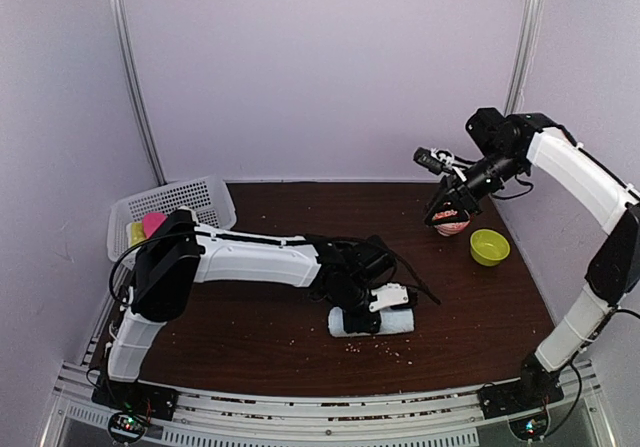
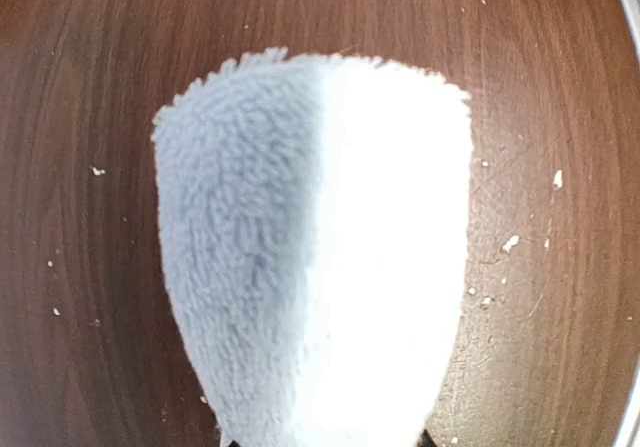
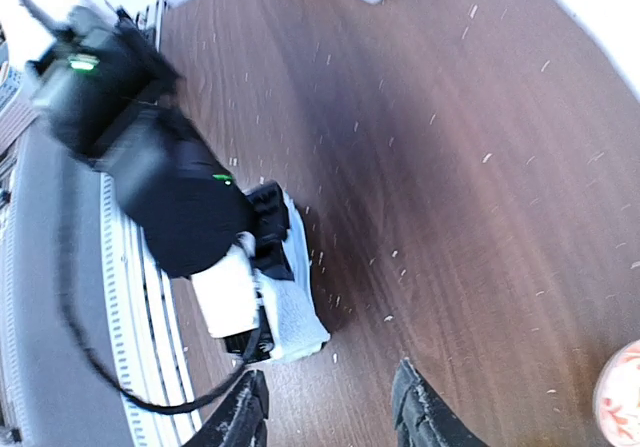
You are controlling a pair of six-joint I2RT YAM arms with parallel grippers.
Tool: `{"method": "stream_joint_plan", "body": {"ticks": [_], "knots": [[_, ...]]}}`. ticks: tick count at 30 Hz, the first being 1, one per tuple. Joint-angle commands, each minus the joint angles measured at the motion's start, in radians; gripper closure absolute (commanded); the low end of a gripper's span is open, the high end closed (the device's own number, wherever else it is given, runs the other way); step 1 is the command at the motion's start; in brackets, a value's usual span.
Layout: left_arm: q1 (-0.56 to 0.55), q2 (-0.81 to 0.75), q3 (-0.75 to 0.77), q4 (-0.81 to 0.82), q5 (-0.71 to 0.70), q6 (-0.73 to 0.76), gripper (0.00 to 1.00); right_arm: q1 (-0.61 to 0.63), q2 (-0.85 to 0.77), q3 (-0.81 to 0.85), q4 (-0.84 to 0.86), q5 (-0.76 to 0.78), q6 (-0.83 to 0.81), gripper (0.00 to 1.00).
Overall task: Roll the towels
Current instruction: Pick up the towel from the center of the board.
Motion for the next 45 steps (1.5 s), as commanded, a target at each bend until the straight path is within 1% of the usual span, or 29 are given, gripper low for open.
{"method": "stream_joint_plan", "body": {"ticks": [1,3,5,7,9,11,13,14,16,17,19,23,27,32,35,38,42,45], "knots": [[0.06,0.069,-0.002,-0.114,0.175,-0.088,0.91,-0.005,-0.114,-0.043,0.053,-0.045,0.068,0.56],[0.085,0.073,-0.004,-0.108,0.222,-0.109,0.92,-0.005,-0.147,-0.056,0.07,-0.082,0.102,0.56],[0.105,0.08,0.001,-0.106,0.258,-0.126,0.94,-0.005,-0.157,-0.03,0.012,-0.135,0.064,0.56],[0.117,0.084,0.004,-0.104,0.273,-0.137,0.96,-0.005,-0.173,-0.019,-0.016,-0.157,0.036,0.56],[0.125,0.084,0.008,-0.103,0.287,-0.141,0.99,-0.005,-0.195,-0.021,-0.058,-0.172,-0.043,0.55],[0.132,0.084,0.008,-0.097,0.303,-0.148,1.0,0.003,-0.229,-0.035,-0.063,-0.192,-0.073,0.56],[0.141,0.088,0.009,-0.091,0.31,-0.157,1.0,0.046,-0.273,-0.038,-0.059,-0.224,-0.095,0.55],[0.147,0.091,0.012,-0.09,0.323,-0.161,1.0,0.094,-0.295,-0.041,-0.04,-0.219,-0.09,0.53],[0.159,0.095,0.021,-0.089,0.351,-0.173,1.0,0.154,-0.329,-0.067,0.058,-0.159,-0.01,0.52],[0.163,0.096,0.026,-0.089,0.359,-0.176,1.0,0.164,-0.338,-0.085,0.094,-0.127,0.029,0.51],[0.167,0.093,0.033,-0.089,0.374,-0.178,1.0,0.166,-0.336,-0.108,0.119,-0.104,0.037,0.51],[0.174,0.069,0.031,-0.082,0.392,-0.196,1.0,0.161,-0.298,-0.11,0.167,-0.004,0.094,0.57],[0.186,0.022,0.02,-0.061,0.383,-0.226,1.0,0.099,-0.304,-0.168,0.309,0.087,0.193,0.57],[0.214,-0.051,0.014,-0.061,0.368,-0.287,1.0,0.013,-0.3,-0.249,0.454,0.145,0.292,0.57],[0.239,-0.098,0.001,-0.055,0.359,-0.314,1.0,-0.046,-0.314,-0.327,0.558,0.141,0.338,0.57],[0.266,-0.146,-0.024,-0.039,0.358,-0.346,1.0,-0.084,-0.313,-0.378,0.625,0.13,0.369,0.57],[0.316,-0.223,-0.064,-0.039,0.331,-0.364,1.0,-0.096,-0.305,-0.462,0.708,0.117,0.394,0.57],[0.366,-0.282,-0.076,-0.059,0.267,-0.389,1.0,-0.097,-0.29,-0.533,0.772,0.08,0.406,0.56]]}}
